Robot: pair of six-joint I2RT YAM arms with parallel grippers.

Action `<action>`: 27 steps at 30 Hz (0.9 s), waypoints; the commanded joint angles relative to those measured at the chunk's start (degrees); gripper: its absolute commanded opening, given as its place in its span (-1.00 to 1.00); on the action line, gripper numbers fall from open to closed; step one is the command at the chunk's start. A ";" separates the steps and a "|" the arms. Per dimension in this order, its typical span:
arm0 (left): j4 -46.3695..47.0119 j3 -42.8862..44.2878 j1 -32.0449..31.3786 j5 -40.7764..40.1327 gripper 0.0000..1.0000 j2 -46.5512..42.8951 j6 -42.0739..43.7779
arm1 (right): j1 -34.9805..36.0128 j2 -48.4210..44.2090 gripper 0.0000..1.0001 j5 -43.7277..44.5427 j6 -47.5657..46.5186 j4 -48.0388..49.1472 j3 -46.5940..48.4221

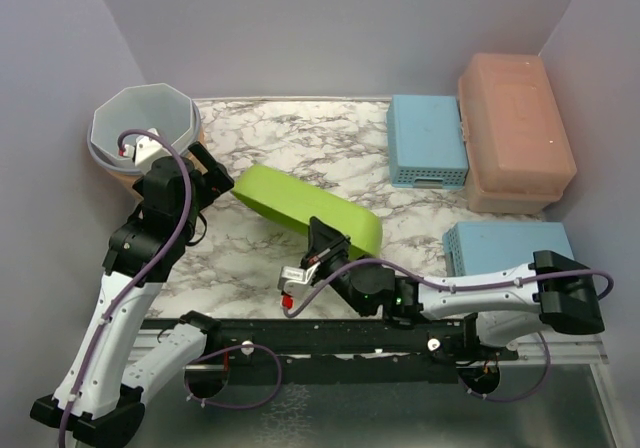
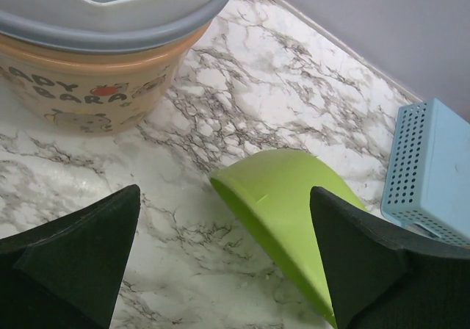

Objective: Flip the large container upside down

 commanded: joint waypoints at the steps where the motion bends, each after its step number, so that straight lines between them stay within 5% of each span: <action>1: -1.79 1.17 0.16 -1.27 0.98 -0.12 1.13 | 3.25 3.30 -0.99 2.86 8.53 -7.38 -2.03; 27: 1.69 -5.16 0.17 9.02 0.98 -1.84 1.19 | 11.52 11.93 -0.99 8.74 31.94 -10.60 -6.01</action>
